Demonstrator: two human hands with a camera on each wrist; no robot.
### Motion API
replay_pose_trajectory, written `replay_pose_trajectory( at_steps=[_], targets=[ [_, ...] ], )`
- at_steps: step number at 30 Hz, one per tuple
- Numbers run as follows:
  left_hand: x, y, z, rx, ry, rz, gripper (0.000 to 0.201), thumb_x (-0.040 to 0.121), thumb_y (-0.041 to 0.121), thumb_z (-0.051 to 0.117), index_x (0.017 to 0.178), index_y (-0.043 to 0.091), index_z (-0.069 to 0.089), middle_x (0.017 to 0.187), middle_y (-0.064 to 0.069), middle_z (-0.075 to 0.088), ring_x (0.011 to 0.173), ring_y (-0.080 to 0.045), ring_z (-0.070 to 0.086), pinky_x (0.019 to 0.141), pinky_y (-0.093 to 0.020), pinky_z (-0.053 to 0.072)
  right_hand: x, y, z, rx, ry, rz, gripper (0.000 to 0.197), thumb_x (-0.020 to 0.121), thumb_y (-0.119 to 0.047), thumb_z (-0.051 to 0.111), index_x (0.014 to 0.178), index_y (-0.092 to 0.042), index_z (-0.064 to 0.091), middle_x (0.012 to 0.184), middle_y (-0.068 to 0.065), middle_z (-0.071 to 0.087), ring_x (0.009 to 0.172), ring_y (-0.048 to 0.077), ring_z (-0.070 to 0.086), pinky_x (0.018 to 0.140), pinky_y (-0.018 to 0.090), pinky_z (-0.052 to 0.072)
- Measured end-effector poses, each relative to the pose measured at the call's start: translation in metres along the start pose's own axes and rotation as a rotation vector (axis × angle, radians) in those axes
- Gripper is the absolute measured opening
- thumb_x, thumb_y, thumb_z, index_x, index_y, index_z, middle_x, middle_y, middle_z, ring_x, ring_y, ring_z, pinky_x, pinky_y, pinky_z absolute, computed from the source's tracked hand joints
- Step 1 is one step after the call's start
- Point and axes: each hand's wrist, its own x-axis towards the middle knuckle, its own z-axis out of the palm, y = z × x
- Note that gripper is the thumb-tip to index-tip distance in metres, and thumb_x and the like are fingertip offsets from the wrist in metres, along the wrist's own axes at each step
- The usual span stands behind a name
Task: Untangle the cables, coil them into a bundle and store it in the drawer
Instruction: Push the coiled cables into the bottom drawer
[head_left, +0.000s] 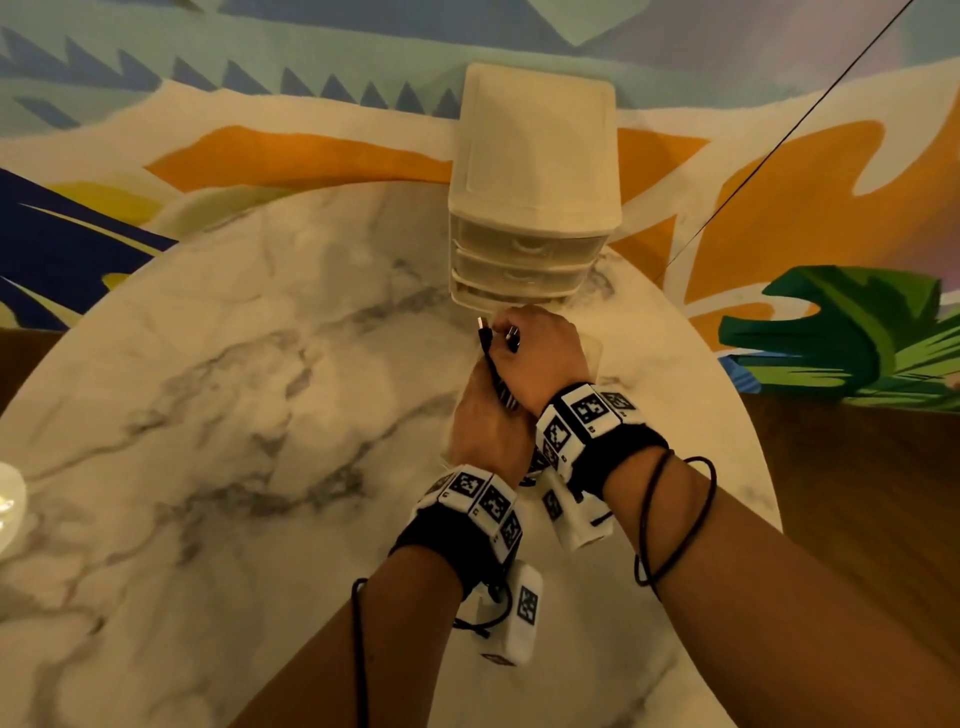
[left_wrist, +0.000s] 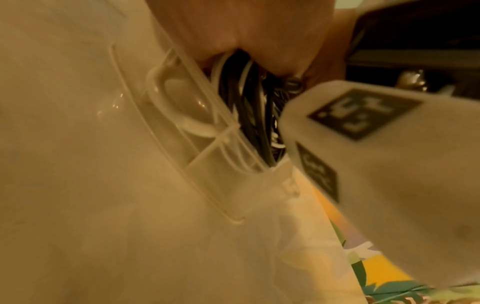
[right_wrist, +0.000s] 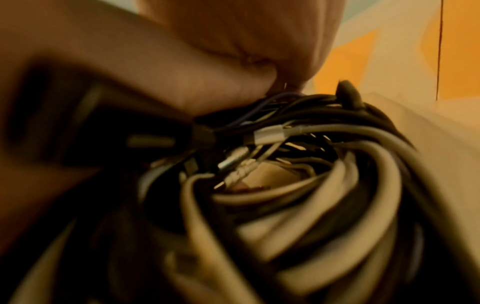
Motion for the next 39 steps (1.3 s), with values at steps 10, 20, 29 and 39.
replay_pose_trajectory(
  at_steps=[10,20,29,39],
  targets=[
    [0.006,-0.01,0.001,0.083,-0.036,0.053,0.047,0.09,0.045,0.05,0.134,0.04,0.037,0.125,0.013,0.059,0.111,-0.009,0.058,0.093,-0.031,0.047,-0.012,0.012,-0.005,0.184,-0.032,-0.055,0.033,0.09,-0.027,0.054,0.122,-0.032,0.054,0.119,-0.004,0.054,0.109,0.019,0.055,0.096,0.04,0.036],
    [-0.001,-0.012,0.004,0.253,-0.022,0.084,0.047,0.091,0.049,0.044,0.136,0.042,0.034,0.118,0.008,0.064,0.101,-0.016,0.063,0.076,-0.028,0.046,-0.02,0.015,-0.01,0.047,0.095,0.005,0.026,0.084,-0.034,0.058,0.102,-0.016,0.058,0.098,0.004,0.054,0.081,0.024,0.055,0.069,0.034,0.047],
    [-0.019,-0.012,0.003,0.467,0.052,0.379,0.052,0.091,0.033,0.044,0.136,0.008,0.039,0.13,-0.009,0.05,0.11,-0.024,0.056,0.088,-0.032,0.047,-0.017,0.01,-0.01,-0.081,0.034,0.083,0.034,0.097,-0.034,0.041,0.108,-0.006,0.058,0.112,0.01,0.054,0.097,0.03,0.056,0.077,0.038,0.046],
    [-0.021,-0.018,0.004,0.666,0.055,0.441,0.055,0.087,0.038,0.04,0.131,0.007,0.05,0.129,-0.012,0.056,0.102,-0.023,0.063,0.083,-0.033,0.05,-0.016,0.014,-0.007,-0.268,-0.093,0.126,0.037,0.097,-0.03,0.035,0.099,-0.007,0.063,0.117,0.013,0.041,0.108,0.027,0.042,0.092,0.041,0.045]
  ],
)
